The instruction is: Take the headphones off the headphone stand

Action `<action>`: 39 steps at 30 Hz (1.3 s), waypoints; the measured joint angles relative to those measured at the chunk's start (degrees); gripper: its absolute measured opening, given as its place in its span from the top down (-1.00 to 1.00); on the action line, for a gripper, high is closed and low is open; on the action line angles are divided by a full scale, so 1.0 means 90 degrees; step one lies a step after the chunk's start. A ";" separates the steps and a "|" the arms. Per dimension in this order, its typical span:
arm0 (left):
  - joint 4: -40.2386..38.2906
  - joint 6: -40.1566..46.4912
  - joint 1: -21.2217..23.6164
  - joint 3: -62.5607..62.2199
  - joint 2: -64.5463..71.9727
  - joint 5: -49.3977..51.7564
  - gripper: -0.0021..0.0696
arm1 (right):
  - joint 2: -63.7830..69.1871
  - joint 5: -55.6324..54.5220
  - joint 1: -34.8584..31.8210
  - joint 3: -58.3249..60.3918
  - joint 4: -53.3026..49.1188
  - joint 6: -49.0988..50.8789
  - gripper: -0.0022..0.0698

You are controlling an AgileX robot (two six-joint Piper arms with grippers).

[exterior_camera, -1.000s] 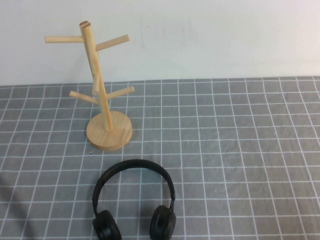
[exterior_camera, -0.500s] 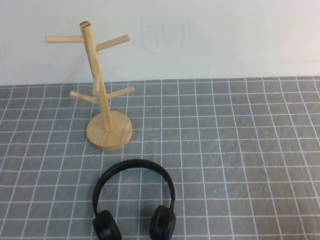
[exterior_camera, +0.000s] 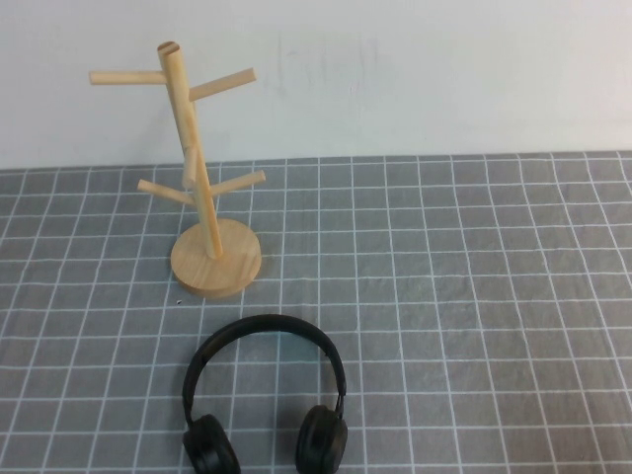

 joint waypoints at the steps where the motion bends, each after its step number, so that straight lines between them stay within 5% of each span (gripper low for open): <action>1: -0.0050 0.0000 0.0000 0.0013 0.0000 -0.0056 0.95 | 0.0000 0.0000 0.0000 0.0000 0.0000 0.0000 0.96; 7: 0.0140 0.0043 0.0071 0.0850 0.0000 -0.1148 0.95 | 0.0000 0.0000 0.0000 0.0000 0.0000 0.0000 0.96; 15: -0.0584 0.0764 0.1290 0.2800 0.0000 -0.2987 0.95 | 0.0000 0.0000 0.0000 0.0000 0.0000 0.0000 0.96; 19: -0.0816 0.1434 0.1455 0.3657 0.0000 -0.3662 0.95 | 0.0000 0.0000 0.0000 0.0000 0.0000 0.0000 0.96; 27: -0.0784 0.1779 0.1508 0.3923 0.0011 -0.2536 0.95 | 0.0000 0.0000 0.0000 0.0000 0.0000 0.0000 0.96; 39: -0.0593 0.1475 0.1572 0.3901 0.0011 -0.2365 0.95 | 0.0000 0.0000 0.0000 0.0000 0.0000 0.0000 0.96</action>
